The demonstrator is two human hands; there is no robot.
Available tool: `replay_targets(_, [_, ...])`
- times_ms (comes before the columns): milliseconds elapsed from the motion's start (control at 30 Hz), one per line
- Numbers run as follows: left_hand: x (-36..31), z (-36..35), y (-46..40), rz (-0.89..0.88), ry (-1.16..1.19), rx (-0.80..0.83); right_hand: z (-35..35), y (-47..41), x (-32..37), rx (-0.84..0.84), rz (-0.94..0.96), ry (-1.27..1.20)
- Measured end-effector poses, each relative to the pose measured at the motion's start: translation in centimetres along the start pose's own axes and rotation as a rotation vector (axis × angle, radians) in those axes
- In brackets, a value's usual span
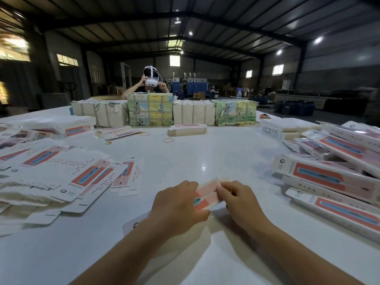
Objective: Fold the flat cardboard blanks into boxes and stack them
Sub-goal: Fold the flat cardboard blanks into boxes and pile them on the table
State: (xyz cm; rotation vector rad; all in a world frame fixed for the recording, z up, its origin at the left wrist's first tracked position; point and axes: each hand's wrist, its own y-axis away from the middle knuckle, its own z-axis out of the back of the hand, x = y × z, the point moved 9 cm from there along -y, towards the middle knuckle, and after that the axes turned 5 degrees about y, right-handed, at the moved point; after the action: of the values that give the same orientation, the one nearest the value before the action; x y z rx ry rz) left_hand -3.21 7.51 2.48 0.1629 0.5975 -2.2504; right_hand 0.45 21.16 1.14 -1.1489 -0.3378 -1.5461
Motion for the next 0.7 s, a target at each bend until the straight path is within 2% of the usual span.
replay_targets(100, [0.4,0.3,-0.1,0.025,0.021,-0.011,1.5,-0.3,-0.1,-0.101,-0.013,0.135])
replay_targets(167, [0.6,0.4,-0.1,0.032,0.034,-0.004,2.3,-0.7,-1.3,-0.115,-0.136,0.100])
replay_targets(200, [0.5,0.3,-0.1,0.029,0.037,0.001,2.0,-0.8,-2.3,-0.064,-0.237,-0.062])
replay_targets(300, [0.0,0.0,0.0,0.010,0.053,0.022,-1.4,0.0,-3.4,0.183,-0.534,-0.852])
replay_targets(333, [-0.1,-0.1,0.0,0.007,0.060,0.029,-1.6,0.1,-3.2,0.222,-0.551,-0.931])
replay_targets(367, [-0.1,-0.2,0.0,0.008,0.065,0.038,-1.6,-0.1,-3.1,0.232,-0.525,-0.912])
replay_targets(433, [0.1,-0.3,0.0,0.020,0.085,0.054,-0.8,-0.4,-2.7,0.161,-0.374,-0.692])
replay_targets(467, [0.2,-0.3,0.0,0.026,0.092,0.055,-0.1,-0.4,-1.8,0.112,-0.231,-0.504])
replay_targets(533, [0.2,-0.3,0.0,0.033,0.079,0.047,0.5,-0.1,0.6,0.026,0.055,0.064])
replay_targets(600, [0.3,-0.3,0.0,0.041,0.049,0.035,-0.6,0.6,2.2,0.022,0.212,0.430])
replay_targets(633, [0.4,-0.3,0.0,0.044,0.036,0.035,-0.9,0.7,2.3,0.024,0.237,0.454])
replay_targets(700, [0.5,-0.3,0.0,0.047,0.014,0.036,-0.8,0.7,1.8,0.027,0.166,0.291])
